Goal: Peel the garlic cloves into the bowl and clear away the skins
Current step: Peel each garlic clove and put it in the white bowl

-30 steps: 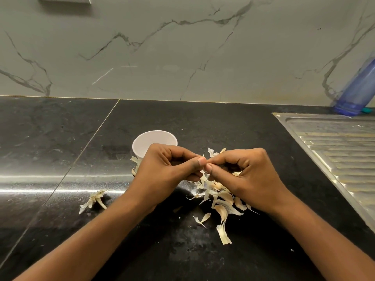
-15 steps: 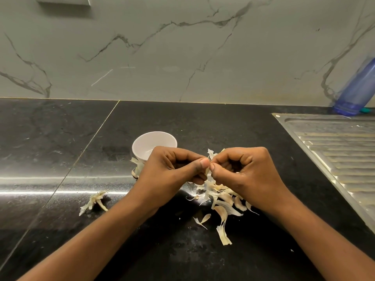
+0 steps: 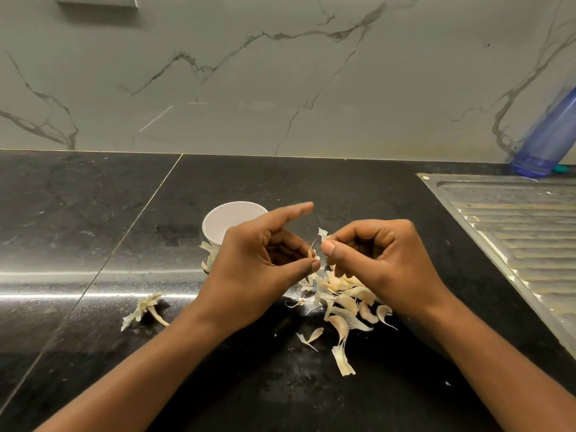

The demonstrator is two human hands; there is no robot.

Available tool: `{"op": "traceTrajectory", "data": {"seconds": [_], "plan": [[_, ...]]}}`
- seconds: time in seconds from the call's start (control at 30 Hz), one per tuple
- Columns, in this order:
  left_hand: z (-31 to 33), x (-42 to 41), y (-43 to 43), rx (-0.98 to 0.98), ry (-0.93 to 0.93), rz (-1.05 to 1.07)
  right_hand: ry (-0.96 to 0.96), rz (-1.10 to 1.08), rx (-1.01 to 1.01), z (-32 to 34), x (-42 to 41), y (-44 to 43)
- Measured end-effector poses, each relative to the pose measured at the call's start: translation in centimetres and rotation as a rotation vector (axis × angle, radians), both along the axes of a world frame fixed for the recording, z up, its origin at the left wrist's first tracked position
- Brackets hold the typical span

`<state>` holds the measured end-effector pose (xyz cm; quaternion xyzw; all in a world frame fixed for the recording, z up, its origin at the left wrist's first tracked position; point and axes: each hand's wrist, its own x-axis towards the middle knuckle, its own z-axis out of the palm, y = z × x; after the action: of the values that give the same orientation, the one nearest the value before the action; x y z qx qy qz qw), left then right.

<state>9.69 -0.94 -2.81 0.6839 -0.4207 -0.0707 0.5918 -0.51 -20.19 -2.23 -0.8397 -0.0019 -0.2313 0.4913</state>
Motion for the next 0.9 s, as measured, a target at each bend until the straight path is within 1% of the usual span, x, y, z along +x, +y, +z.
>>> {"op": "traceTrajectory", "data": {"seconds": [0.13,0.27,0.33,0.4,0.53,0.63,0.8,0.9], "plan": [[0.36,-0.39,0.01,0.051,-0.205,0.037,0.075,0.057,0.004,-0.02,0.00,0.35],[0.52,-0.50,0.06,0.088,-0.320,0.070,0.107,0.071,0.005,-0.13,0.06,0.38],[0.43,-0.48,0.10,0.103,-0.348,0.077,0.117,0.079,-0.014,-0.21,0.14,0.33],[0.30,-0.46,0.14,0.089,-0.317,0.080,0.117,0.083,-0.027,-0.33,0.20,0.23],[0.18,-0.27,0.12,0.049,-0.172,0.075,0.107,0.084,-0.017,-0.11,0.33,0.00],[0.07,-0.06,0.09,0.048,-0.114,0.075,0.118,0.116,-0.009,-0.09,0.41,-0.13],[0.01,0.09,-0.04,-0.033,-0.080,0.007,0.097,0.207,0.091,-0.35,0.55,0.26],[0.11,0.05,-0.09,-0.081,0.000,-0.053,0.085,0.228,0.181,-0.27,0.70,0.28]]}}
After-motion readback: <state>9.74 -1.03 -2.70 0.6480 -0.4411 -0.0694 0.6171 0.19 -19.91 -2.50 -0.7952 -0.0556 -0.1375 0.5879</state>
